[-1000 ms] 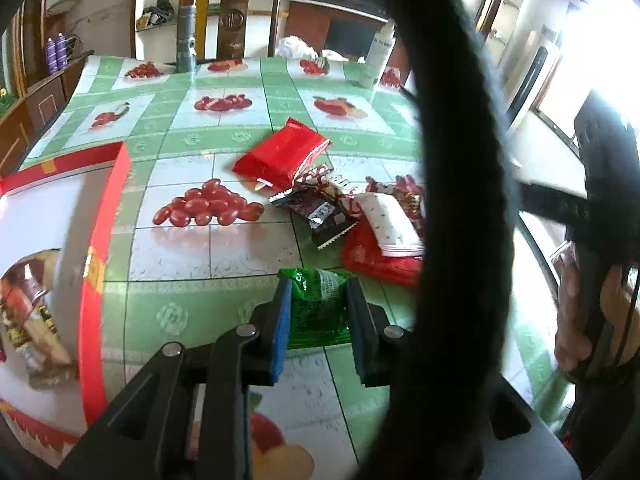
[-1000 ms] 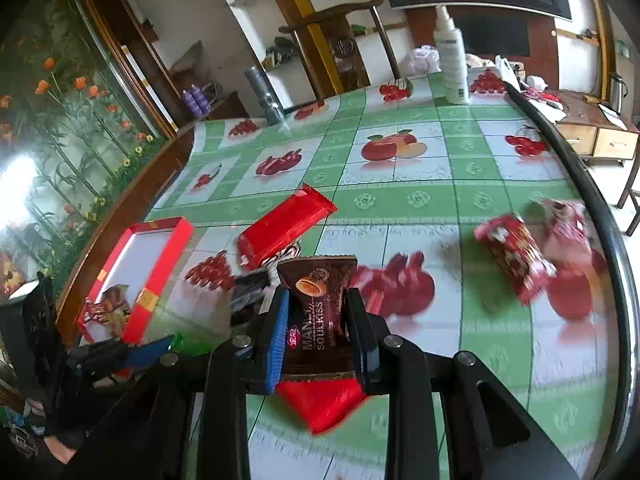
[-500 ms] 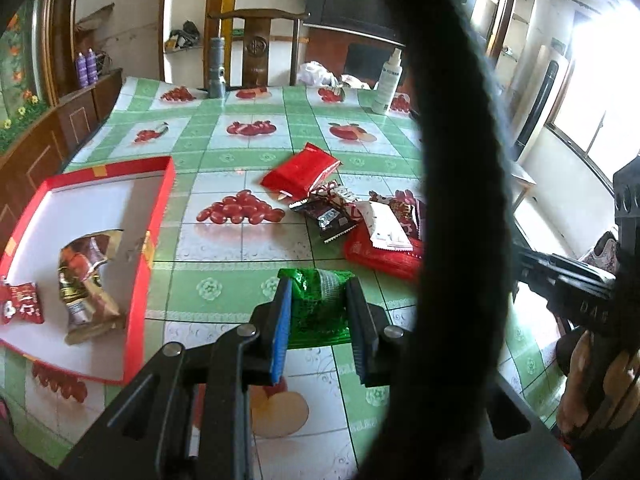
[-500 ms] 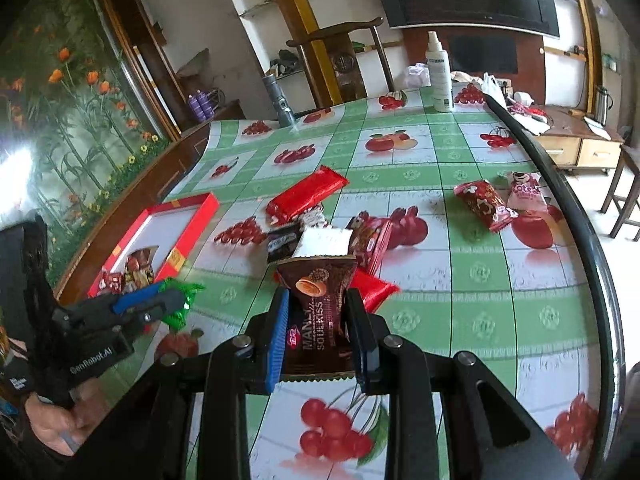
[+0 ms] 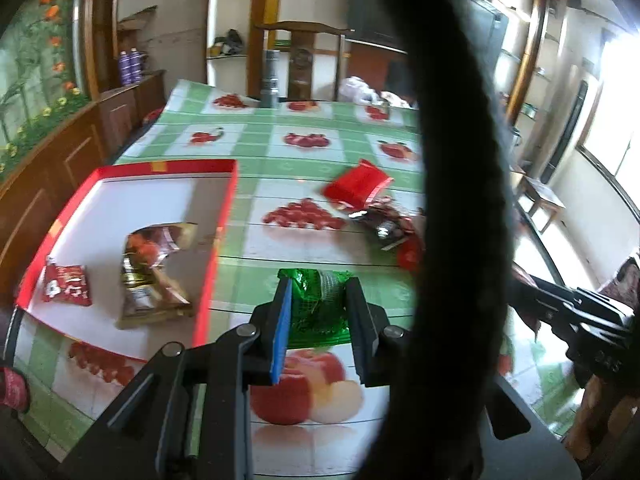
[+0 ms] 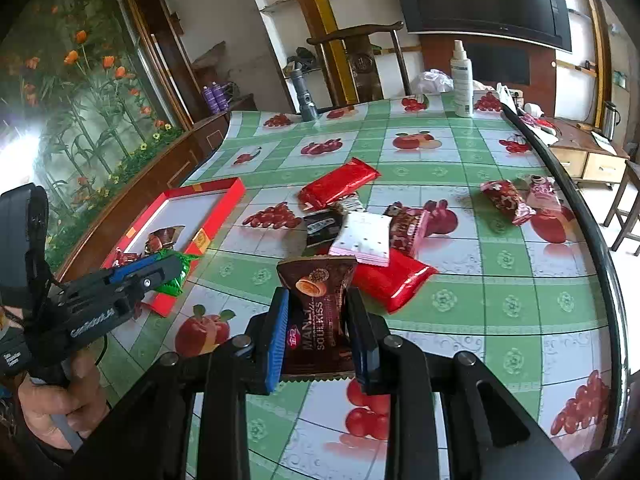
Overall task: Organize snacks
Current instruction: 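Carry the green candy and brown packet over the box and release both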
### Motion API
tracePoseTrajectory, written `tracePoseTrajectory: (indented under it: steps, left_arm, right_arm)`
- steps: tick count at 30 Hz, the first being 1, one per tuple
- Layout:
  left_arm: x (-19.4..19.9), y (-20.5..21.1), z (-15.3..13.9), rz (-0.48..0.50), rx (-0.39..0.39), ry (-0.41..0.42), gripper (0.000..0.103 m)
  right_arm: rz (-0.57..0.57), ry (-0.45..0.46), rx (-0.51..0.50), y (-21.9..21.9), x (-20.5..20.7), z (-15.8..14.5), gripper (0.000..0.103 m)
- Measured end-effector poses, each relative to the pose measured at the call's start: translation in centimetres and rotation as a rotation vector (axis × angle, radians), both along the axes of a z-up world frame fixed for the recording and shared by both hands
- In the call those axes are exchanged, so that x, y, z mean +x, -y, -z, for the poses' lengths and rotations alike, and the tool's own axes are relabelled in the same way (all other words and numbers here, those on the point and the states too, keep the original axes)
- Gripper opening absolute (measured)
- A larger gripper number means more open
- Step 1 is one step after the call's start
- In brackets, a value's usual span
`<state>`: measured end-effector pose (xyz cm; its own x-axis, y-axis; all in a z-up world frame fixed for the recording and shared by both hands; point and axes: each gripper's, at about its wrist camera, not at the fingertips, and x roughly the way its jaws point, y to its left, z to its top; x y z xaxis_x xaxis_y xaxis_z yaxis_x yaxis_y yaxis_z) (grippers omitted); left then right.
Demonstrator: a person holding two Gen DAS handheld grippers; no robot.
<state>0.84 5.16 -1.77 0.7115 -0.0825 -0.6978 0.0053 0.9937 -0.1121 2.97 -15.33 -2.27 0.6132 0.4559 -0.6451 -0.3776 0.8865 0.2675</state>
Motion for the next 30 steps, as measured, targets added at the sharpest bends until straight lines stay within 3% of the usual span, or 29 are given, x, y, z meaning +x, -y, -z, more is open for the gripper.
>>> tracePoseTrajectory:
  steps: [18, 30]
  left_arm:
    - [0.7, -5.8, 0.4, -0.157, 0.049, 0.006, 0.028]
    - [0.6, -12.2, 0.9, -0.284, 0.044, 0.000, 0.028]
  right_arm:
    - [-0.070, -0.013, 0.028, -5.2, 1.5, 0.1, 0.027]
    - [-0.185, -0.025, 0.049, -11.8, 2.8, -0.2, 0.027]
